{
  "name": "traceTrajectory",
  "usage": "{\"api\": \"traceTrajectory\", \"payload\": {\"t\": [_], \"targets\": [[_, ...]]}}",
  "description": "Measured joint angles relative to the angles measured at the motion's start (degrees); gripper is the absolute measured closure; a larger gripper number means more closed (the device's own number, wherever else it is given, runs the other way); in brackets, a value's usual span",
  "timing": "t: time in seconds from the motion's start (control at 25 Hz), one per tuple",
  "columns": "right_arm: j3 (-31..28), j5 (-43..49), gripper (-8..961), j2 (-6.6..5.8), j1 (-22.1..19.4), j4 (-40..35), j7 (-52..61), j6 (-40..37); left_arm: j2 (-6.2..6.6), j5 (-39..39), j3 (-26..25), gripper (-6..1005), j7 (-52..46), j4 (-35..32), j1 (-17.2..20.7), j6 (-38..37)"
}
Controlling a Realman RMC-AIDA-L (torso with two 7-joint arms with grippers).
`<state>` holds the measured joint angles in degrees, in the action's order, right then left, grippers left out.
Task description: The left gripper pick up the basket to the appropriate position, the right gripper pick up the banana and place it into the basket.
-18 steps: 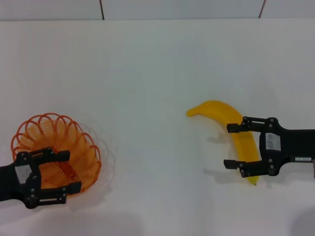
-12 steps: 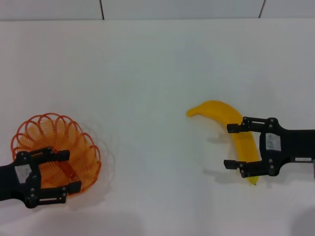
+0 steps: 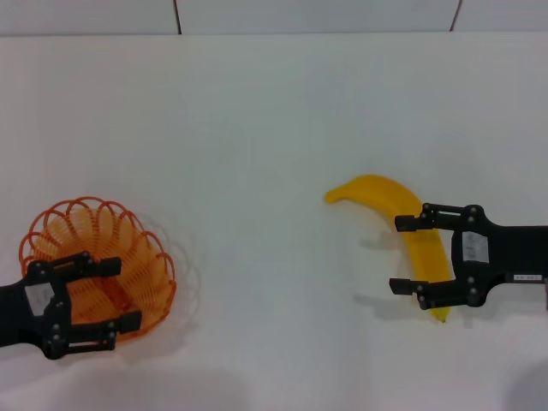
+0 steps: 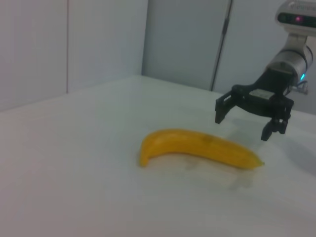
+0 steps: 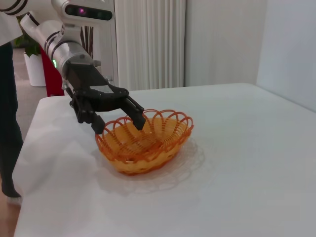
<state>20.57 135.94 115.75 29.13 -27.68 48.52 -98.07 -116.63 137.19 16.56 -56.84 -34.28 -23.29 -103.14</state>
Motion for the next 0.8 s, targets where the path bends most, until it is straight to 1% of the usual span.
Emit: {"api": "traceTrajectory", "payload": {"t": [0.8], "targets": [[0.00, -0.14, 96, -0.09, 0.05, 0.00, 0.00, -0.11, 0.09, -4.16, -0.14, 147, 0.43, -0.27, -0.52, -0.62]]}}
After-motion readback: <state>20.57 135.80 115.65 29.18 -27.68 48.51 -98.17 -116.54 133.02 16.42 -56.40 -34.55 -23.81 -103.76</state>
